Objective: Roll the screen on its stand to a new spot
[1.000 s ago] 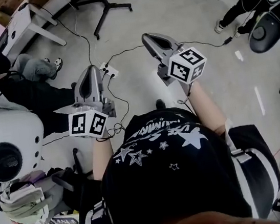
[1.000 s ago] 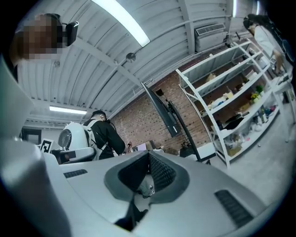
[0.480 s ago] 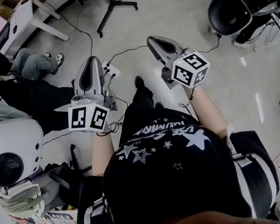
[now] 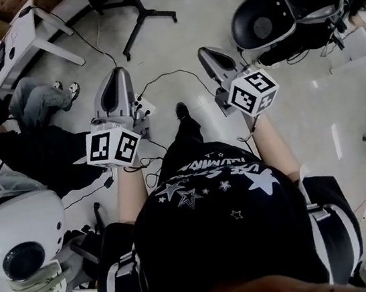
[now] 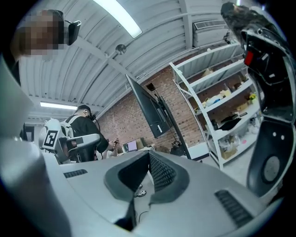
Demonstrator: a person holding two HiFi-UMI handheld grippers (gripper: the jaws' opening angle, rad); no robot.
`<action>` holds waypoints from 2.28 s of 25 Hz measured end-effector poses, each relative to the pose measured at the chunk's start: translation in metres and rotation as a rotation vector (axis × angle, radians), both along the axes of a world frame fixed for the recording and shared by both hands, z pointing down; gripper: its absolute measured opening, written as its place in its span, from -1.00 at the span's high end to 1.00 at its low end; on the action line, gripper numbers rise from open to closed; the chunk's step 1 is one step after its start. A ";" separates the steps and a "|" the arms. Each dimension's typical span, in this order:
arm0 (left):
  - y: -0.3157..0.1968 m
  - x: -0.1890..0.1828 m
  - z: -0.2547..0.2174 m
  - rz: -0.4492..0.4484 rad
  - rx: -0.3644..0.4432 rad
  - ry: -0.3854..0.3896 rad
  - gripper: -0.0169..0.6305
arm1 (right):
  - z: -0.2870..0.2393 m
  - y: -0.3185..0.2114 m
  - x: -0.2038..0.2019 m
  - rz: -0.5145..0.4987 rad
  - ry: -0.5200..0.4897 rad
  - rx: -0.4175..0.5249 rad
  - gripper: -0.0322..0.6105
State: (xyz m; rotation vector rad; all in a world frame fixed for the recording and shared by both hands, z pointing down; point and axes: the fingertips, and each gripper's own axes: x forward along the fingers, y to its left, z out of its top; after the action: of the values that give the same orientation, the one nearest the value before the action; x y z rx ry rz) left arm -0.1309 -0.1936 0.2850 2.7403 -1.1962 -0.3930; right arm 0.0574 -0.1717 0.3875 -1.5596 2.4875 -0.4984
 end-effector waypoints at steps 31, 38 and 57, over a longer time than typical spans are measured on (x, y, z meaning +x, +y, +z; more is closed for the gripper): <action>-0.339 0.039 -0.020 -0.043 0.044 -0.049 0.07 | -0.012 -0.310 0.019 -0.007 -0.025 0.002 0.88; -0.370 0.054 -0.060 -0.117 0.142 -0.042 -0.03 | -0.001 -0.335 0.023 -0.061 -0.028 -0.030 0.88; -0.429 0.059 -0.104 -0.349 0.205 -0.101 -0.06 | -0.047 -0.436 0.023 -0.241 -0.008 0.078 0.88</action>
State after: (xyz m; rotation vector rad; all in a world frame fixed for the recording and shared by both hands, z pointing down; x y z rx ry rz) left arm -0.0722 -0.6224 0.1812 2.7415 -1.7620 -0.4392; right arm 0.0803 -0.6074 0.3404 -1.2350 2.6687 -0.4322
